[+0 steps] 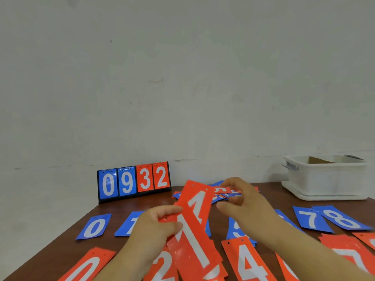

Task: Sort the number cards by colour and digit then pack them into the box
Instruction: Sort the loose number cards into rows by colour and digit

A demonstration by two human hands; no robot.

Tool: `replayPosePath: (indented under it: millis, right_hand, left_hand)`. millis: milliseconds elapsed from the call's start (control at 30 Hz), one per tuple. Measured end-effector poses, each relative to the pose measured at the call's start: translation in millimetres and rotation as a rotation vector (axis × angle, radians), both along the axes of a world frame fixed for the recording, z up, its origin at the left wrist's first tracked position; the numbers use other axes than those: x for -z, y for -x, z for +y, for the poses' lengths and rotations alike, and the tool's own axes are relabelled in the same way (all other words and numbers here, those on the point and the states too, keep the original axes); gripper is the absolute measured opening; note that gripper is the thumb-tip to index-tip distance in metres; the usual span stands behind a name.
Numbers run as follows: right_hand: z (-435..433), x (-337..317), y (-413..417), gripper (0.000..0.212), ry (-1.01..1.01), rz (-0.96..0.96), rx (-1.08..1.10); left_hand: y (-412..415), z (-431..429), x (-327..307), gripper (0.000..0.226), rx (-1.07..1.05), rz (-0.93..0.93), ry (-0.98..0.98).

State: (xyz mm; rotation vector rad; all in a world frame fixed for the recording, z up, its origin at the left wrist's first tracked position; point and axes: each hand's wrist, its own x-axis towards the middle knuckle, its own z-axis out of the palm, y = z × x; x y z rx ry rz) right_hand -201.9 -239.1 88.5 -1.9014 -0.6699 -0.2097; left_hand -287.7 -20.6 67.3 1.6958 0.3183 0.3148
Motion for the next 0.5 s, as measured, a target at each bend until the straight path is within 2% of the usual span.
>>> replayPosePath:
  millis: [133,400,500]
  right_hand:
    - [13,23,15,0.029,0.003,0.247,-0.180]
    - [43,45,17,0.021,-0.067,0.311,-0.116]
    - [57,50,20,0.018,-0.074,0.250,-0.030]
  left_hand:
    - [-2,-6,8,0.033,-0.063,-0.095,0.143]
    - [10,1,21,0.040,-0.054,-0.162,0.258]
    - [19,11,30,0.049,-0.071,-0.162,0.270]
